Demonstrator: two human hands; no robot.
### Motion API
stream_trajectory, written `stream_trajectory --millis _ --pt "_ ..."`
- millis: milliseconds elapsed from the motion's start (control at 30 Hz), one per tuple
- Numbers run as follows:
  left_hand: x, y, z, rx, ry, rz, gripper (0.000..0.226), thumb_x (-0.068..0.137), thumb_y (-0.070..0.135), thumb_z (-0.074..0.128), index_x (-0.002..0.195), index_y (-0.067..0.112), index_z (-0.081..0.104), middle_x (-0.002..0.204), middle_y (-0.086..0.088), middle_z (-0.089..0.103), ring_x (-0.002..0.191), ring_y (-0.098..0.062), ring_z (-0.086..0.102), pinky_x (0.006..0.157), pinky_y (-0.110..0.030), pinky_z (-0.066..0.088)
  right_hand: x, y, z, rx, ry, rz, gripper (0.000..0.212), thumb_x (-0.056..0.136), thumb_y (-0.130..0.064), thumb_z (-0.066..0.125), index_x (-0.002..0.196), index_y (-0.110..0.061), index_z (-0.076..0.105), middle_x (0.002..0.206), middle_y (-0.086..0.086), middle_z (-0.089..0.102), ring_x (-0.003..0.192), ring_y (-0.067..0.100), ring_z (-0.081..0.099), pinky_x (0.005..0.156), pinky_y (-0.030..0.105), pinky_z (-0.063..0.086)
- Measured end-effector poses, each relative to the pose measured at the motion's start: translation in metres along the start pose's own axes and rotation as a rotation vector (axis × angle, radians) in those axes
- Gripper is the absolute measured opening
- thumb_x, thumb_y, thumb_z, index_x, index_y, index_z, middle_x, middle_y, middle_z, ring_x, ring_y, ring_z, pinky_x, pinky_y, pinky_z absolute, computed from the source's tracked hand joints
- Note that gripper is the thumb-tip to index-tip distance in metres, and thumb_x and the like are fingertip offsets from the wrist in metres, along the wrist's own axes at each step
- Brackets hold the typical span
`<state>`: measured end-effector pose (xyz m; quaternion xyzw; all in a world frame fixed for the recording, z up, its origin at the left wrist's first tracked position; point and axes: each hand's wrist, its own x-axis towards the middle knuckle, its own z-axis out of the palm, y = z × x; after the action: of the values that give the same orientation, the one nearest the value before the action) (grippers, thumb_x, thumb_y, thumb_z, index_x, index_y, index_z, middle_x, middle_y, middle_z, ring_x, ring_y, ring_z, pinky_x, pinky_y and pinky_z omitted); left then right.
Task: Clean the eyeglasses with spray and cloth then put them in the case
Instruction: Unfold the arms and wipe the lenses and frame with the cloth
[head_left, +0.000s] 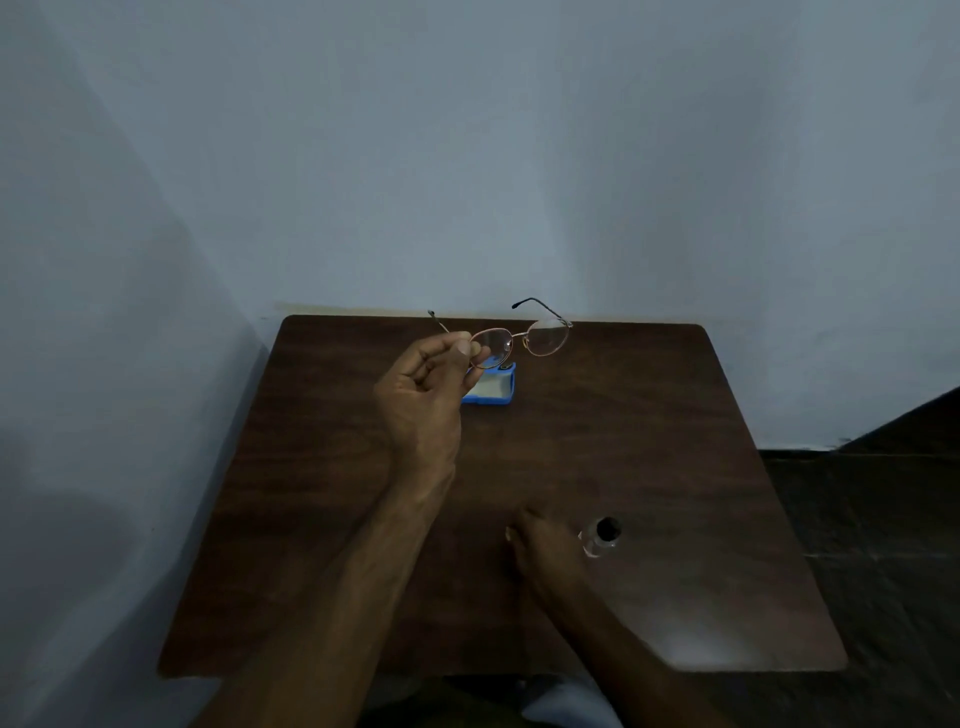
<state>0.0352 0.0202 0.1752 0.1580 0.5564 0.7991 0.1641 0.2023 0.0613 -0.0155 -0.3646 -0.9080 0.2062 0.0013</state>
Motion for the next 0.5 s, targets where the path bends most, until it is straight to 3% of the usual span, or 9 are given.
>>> stream_trajectory --millis 200,333,400,500 --pt "-0.003 -0.002 -0.006 -0.021 -0.020 0.017 0.017 0.098 -0.001 0.070 0.113 -0.008 0.073 0.098 -0.016 0.081 0.096 -0.030 0.081 0.084 -0.034 0.066 -0.004 0.021 0.027 -0.099 -0.060 -0.044 0.026 0.100 -0.028 0.051 0.100 -0.016 0.074 0.114 0.005 0.070 0.122 0.027 0.056 0.096 0.040 0.047" --pt "-0.005 0.001 -0.006 -0.016 -0.053 0.050 0.016 0.098 -0.001 0.071 0.113 -0.004 0.074 0.099 -0.015 0.081 0.096 -0.028 0.081 0.082 -0.031 0.066 -0.007 0.023 0.028 -0.071 -0.018 -0.069 0.022 0.100 -0.026 0.054 0.102 -0.015 0.072 0.115 0.008 0.069 0.123 0.029 0.057 0.096 0.041 0.048" --pt "-0.006 0.004 -0.009 -0.010 -0.081 0.062 0.015 0.097 -0.001 0.071 0.112 0.000 0.075 0.099 -0.014 0.081 0.098 -0.029 0.080 0.083 -0.031 0.065 -0.009 0.015 0.018 0.075 0.061 -0.061 0.020 0.101 -0.024 0.057 0.108 -0.014 0.072 0.121 0.007 0.067 0.123 0.029 0.057 0.101 0.040 0.046" --pt "-0.007 0.011 -0.014 0.012 -0.156 0.104 0.013 0.098 0.000 0.071 0.110 0.002 0.075 0.100 -0.016 0.081 0.099 -0.033 0.080 0.085 -0.035 0.065 -0.004 -0.011 -0.041 0.592 0.271 0.230 0.024 0.102 -0.016 0.065 0.124 -0.009 0.071 0.128 0.009 0.069 0.122 0.025 0.063 0.108 0.042 0.047"
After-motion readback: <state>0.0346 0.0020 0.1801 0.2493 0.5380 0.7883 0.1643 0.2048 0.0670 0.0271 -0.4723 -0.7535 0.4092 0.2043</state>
